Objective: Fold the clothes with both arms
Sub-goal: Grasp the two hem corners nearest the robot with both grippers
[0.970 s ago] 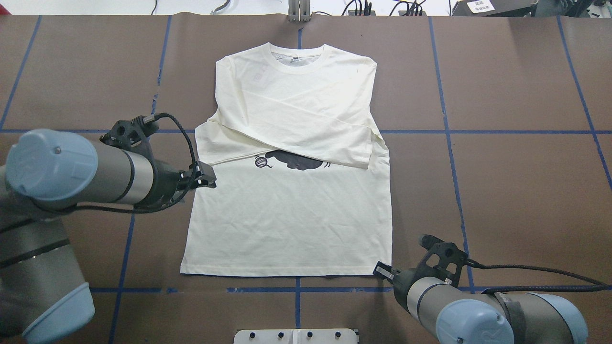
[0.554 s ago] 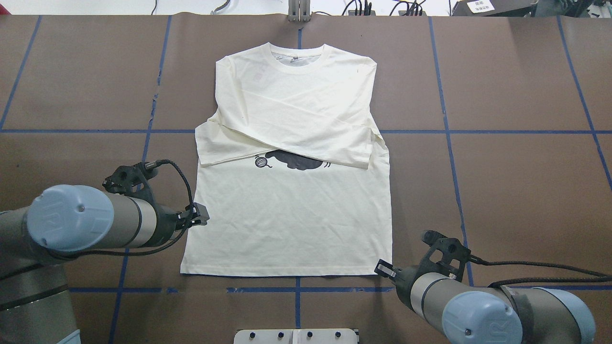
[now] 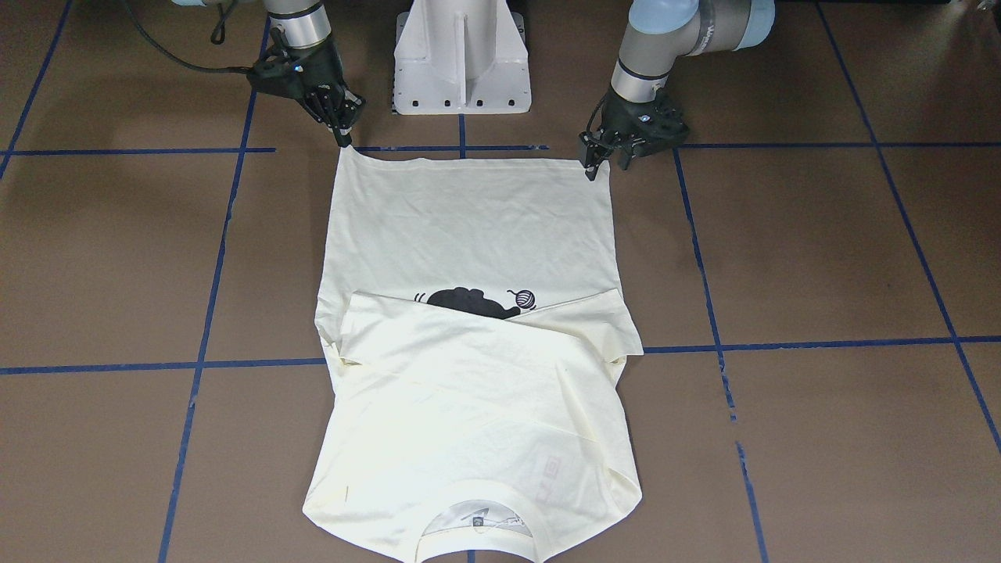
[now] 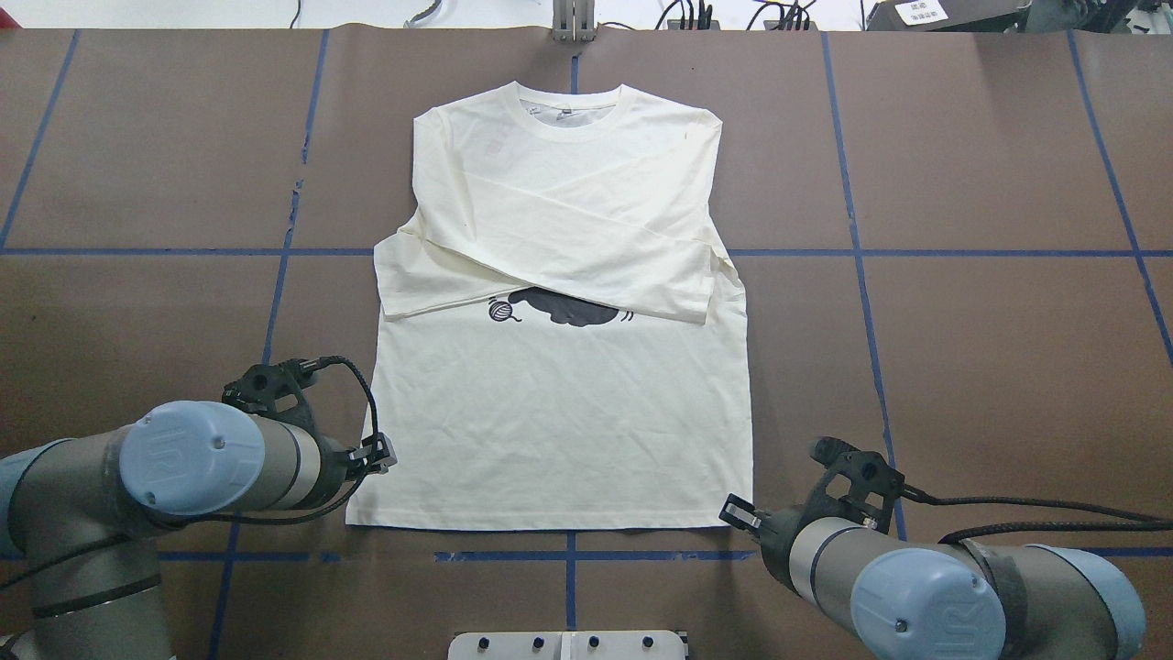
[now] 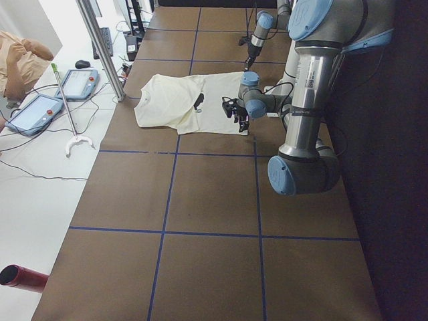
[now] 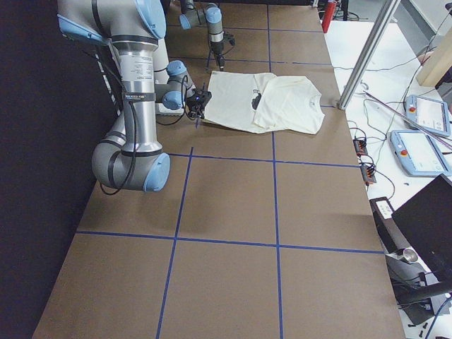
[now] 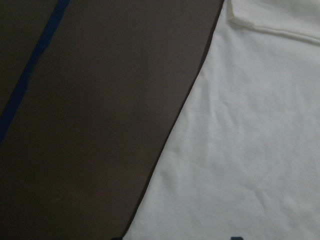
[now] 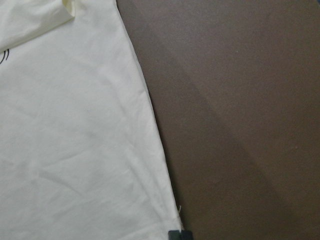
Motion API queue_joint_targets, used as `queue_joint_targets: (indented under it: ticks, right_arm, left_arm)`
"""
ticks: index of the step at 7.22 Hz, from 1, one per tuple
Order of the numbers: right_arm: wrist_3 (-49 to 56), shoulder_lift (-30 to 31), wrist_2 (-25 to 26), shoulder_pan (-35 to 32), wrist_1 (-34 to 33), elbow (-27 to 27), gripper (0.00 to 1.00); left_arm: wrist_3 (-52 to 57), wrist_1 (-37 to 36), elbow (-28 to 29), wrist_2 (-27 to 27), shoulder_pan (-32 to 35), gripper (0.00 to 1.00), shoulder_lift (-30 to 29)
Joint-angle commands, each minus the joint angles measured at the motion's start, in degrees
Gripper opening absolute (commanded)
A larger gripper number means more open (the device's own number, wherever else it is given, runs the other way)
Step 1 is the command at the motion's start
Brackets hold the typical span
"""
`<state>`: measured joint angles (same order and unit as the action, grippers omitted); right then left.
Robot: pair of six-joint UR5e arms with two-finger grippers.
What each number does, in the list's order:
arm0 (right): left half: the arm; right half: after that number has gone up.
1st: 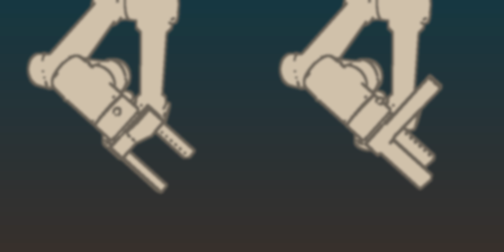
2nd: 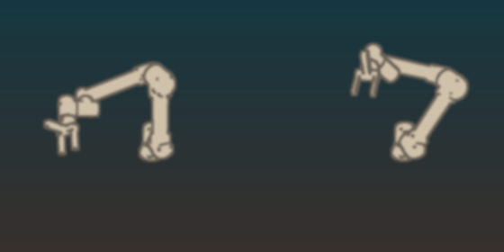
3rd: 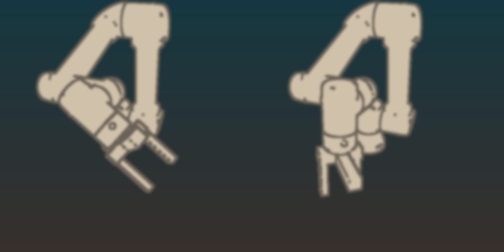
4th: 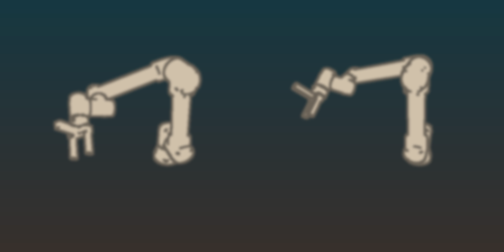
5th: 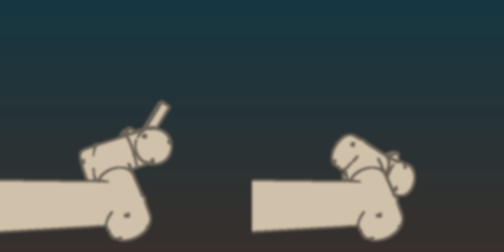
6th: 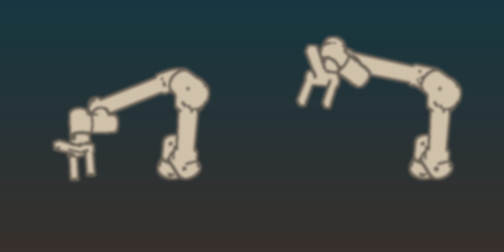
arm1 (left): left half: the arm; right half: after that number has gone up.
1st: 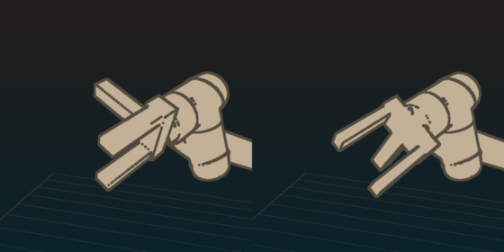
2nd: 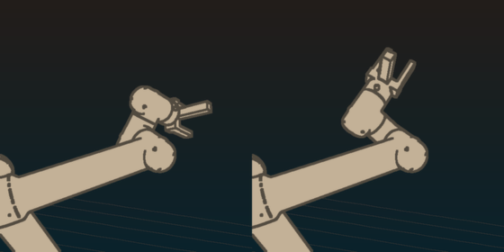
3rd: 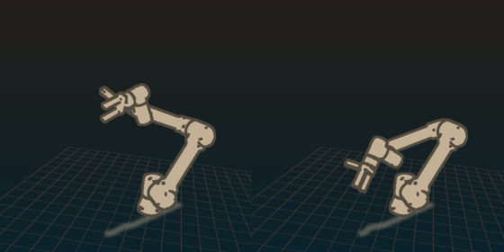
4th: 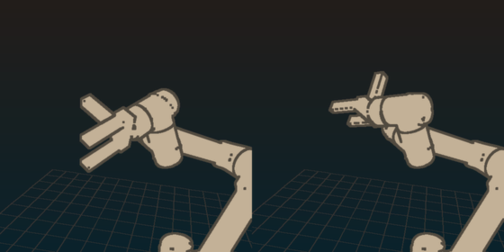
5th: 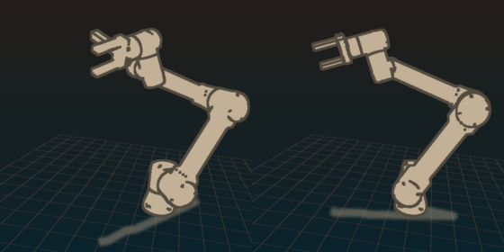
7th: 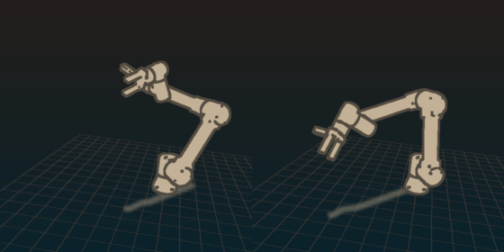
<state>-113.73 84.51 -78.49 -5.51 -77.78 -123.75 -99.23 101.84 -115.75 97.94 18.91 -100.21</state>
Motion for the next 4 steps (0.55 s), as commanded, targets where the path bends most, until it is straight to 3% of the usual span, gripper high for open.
queue_joint_targets:
  ticks: [1,3,4]
  right_arm:
    - [-0.09,0.04,0.09,0.06,0.00,0.00,0.00]
    - [-0.17,0.04,0.09,-0.03,0.00,-0.18,0.00]
    - [-0.18,0.13,0.09,-0.03,0.00,-0.27,0.00]
  left_arm:
    - [0.00,-0.24,0.44,0.23,-1.67,0.64,0.27]
    - [-0.09,-0.24,0.88,1.36,-2.82,0.63,0.36]
    - [-0.09,-0.15,0.88,2.07,-2.91,0.57,0.36]
